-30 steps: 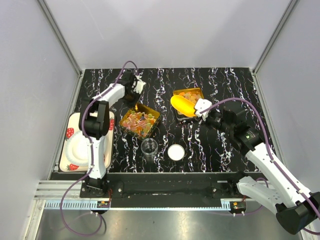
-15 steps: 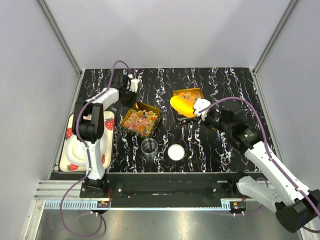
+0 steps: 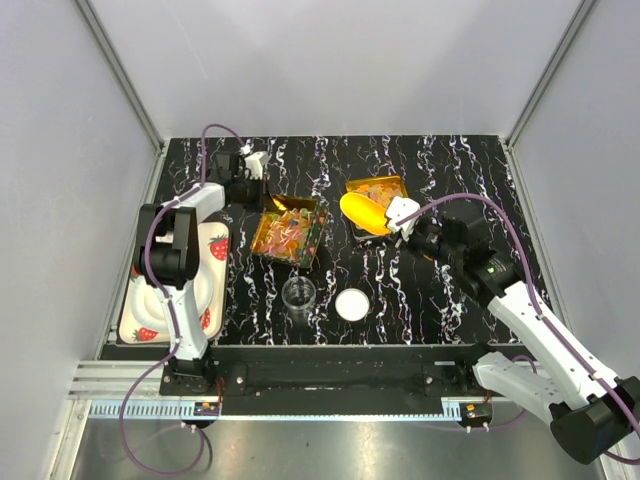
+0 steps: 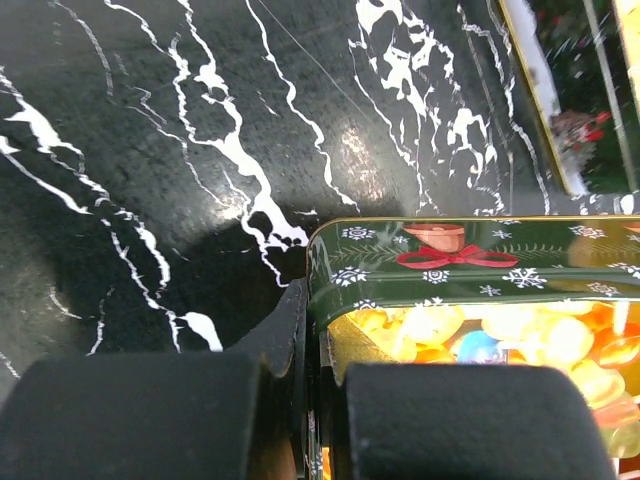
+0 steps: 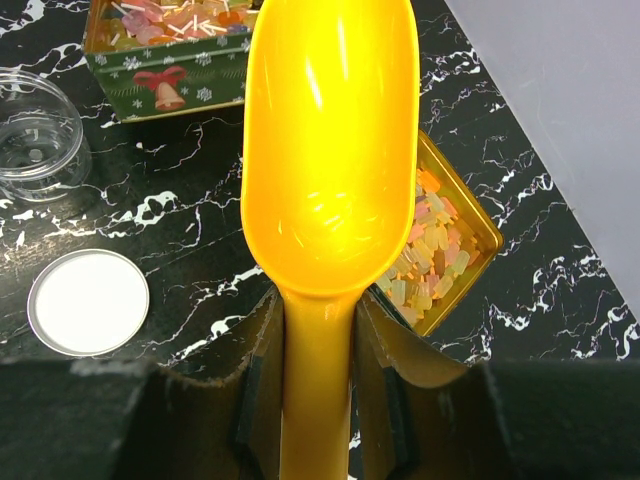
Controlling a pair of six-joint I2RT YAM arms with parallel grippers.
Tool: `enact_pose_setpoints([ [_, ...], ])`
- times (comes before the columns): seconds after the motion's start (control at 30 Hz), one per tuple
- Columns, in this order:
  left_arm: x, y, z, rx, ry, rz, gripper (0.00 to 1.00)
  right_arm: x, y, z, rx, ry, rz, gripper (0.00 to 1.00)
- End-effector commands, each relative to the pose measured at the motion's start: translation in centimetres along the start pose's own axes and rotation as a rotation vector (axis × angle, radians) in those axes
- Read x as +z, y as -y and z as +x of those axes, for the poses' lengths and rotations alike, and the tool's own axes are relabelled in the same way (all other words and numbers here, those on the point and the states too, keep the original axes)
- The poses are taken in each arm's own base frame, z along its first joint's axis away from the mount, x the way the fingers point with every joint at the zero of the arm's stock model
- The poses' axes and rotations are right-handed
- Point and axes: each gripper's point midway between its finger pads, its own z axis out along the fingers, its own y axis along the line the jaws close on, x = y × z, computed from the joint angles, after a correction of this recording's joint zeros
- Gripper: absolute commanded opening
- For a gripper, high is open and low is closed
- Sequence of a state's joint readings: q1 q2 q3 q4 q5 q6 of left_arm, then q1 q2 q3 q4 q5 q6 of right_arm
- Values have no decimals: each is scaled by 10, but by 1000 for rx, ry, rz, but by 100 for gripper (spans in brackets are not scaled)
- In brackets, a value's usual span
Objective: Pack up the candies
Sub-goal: Adjust the storage box at the center of the board.
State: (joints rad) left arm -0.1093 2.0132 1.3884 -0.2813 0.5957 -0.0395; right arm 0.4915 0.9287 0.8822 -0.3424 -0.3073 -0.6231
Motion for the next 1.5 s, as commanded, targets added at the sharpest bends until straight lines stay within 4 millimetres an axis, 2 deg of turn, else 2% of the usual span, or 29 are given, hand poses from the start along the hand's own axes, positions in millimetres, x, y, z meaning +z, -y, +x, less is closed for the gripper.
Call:
enact_pose_setpoints([
  [0.0, -19, 32, -39, 22, 126, 132, 0, -1, 6, -9, -7, 34, 22, 0],
  [0.37, -22, 43, -36, 17, 143, 211, 0, -2, 7, -11, -8, 39, 25, 0],
  [0.57, -25, 40, -36, 32, 155, 179, 0, -2, 6, -11, -8, 40, 24, 0],
  [0.8, -32, 45, -39, 58, 186, 181, 0, -2, 6, -11, -8, 41, 23, 0],
  [1.2, -37, 24, -42, 53, 223, 31, 0, -1, 7, -9, -7, 33, 25, 0],
  [1.47, -56, 20, -58, 79, 350, -59, 0, 1, 6, -8, -4, 31, 17, 0],
])
